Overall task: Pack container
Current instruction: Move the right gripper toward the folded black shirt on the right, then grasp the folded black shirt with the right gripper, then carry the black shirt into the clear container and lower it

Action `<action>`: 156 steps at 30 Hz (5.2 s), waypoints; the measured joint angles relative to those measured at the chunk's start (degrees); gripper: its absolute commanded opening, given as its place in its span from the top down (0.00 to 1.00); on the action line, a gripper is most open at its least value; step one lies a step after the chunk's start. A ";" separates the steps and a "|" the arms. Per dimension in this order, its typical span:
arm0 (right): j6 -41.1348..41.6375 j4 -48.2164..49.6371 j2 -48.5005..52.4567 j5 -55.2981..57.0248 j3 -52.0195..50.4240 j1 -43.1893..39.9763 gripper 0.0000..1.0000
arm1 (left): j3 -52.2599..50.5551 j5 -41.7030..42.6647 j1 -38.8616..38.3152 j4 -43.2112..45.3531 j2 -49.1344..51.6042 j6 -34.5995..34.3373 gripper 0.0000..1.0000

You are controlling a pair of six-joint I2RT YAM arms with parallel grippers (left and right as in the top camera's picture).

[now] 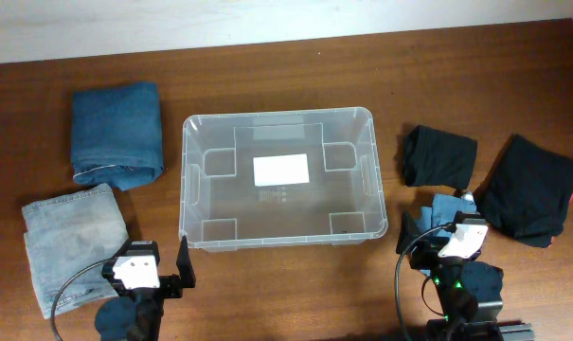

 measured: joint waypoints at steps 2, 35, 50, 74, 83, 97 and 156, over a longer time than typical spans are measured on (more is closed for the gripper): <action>-0.04 0.00 0.00 0.00 0.00 0.00 0.02 | 0.00 0.00 0.00 0.00 0.00 0.00 0.00; 0.00 -0.04 0.04 -15.39 0.57 0.00 0.02 | 0.00 0.00 0.00 0.00 0.00 -0.02 0.00; 0.13 -14.21 25.73 -20.13 33.24 0.00 0.01 | -0.02 0.00 0.00 0.00 0.00 0.00 0.00; 0.09 -36.89 92.89 -25.27 80.76 -31.34 0.02 | -0.04 0.00 0.00 0.02 0.04 -0.02 0.00; -3.61 -30.51 113.52 -25.51 80.78 -32.96 0.02 | -0.04 0.00 0.00 0.04 0.04 -0.02 0.00; -9.75 -26.60 123.40 -35.36 81.02 -30.62 0.43 | -0.04 0.00 0.00 0.04 0.04 -0.02 0.00; 37.42 -5.66 112.69 -21.90 80.65 34.51 0.95 | -0.04 0.00 0.00 0.04 0.04 0.00 0.00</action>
